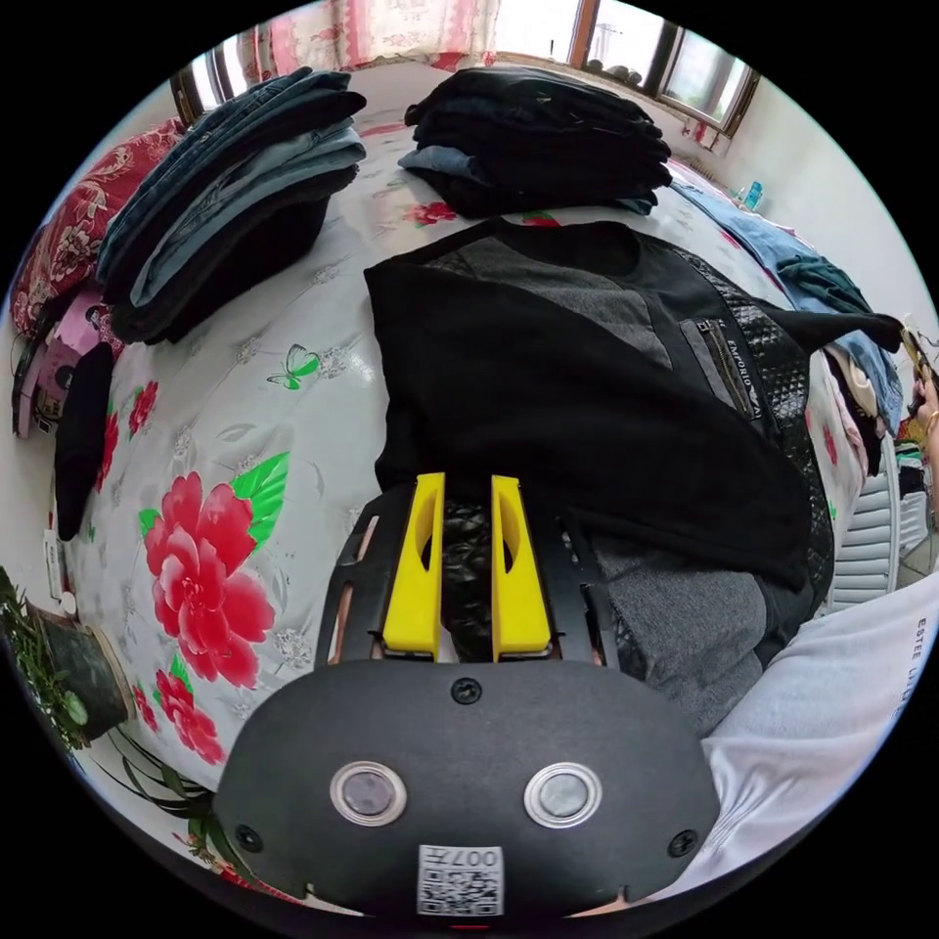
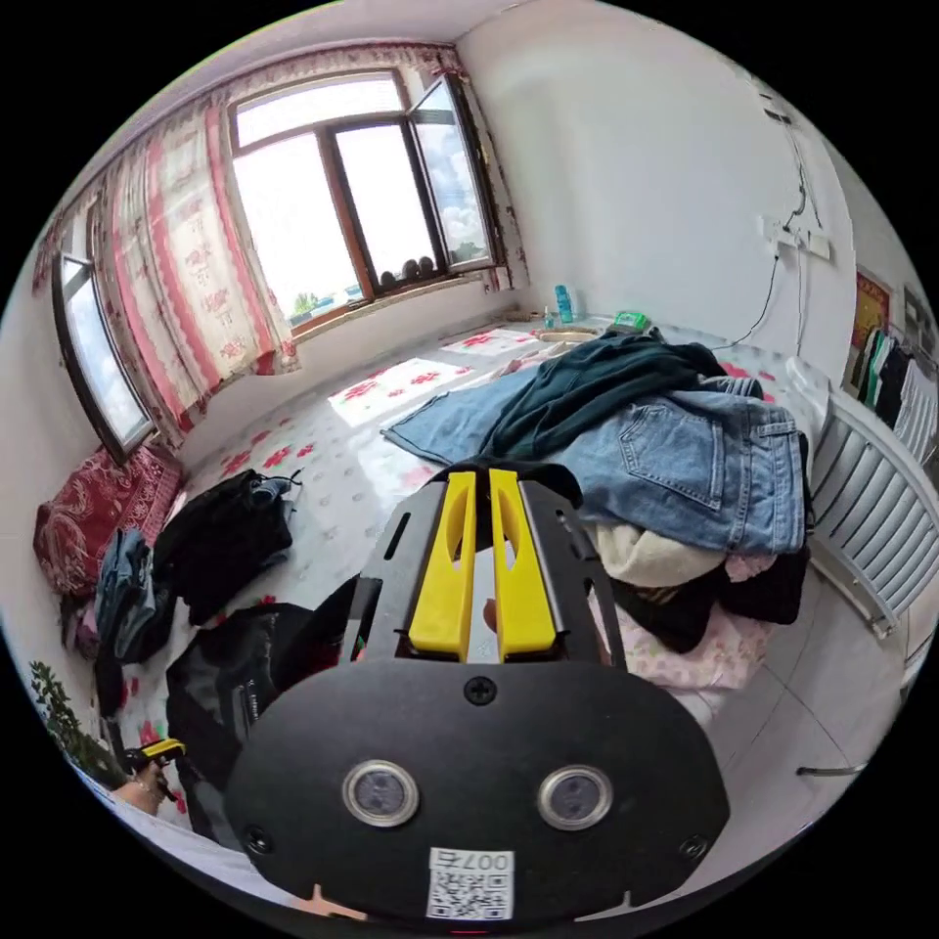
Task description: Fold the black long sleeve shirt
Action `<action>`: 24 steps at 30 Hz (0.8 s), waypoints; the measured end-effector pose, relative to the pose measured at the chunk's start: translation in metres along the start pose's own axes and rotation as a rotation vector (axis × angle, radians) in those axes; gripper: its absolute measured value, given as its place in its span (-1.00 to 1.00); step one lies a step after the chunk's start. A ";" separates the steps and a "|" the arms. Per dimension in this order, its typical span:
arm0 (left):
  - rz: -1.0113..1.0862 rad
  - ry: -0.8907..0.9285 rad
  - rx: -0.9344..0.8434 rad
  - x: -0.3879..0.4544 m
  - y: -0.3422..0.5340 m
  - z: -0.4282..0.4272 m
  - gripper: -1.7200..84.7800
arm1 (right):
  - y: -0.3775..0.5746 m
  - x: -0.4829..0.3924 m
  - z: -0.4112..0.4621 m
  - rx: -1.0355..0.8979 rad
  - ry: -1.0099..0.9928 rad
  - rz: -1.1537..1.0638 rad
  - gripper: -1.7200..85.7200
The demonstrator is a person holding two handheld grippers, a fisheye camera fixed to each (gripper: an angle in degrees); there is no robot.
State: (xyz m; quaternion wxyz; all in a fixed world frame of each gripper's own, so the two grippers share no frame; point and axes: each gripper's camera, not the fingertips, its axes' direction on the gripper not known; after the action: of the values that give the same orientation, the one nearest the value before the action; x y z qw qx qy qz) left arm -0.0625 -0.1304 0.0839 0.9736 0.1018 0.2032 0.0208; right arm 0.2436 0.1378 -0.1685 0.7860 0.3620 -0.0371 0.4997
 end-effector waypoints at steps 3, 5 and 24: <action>-0.037 0.024 0.020 -0.016 0.008 -0.011 -0.82 | 0.014 -0.035 -0.006 -0.065 -0.091 -0.077 -0.96; -0.102 0.040 0.079 -0.037 0.024 -0.032 -0.84 | 0.022 -0.091 -0.033 -0.011 -0.233 -0.208 -0.95; -0.319 0.237 0.161 -0.130 0.197 -0.099 -0.82 | 0.486 -0.504 -0.099 -0.694 -0.975 -1.089 -0.80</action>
State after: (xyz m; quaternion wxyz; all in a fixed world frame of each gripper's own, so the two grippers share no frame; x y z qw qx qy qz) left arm -0.2208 0.0707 0.0871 0.9226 0.1425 0.3308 -0.1382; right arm -0.4326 -0.0690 -0.1940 0.8820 0.2418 -0.3473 -0.2076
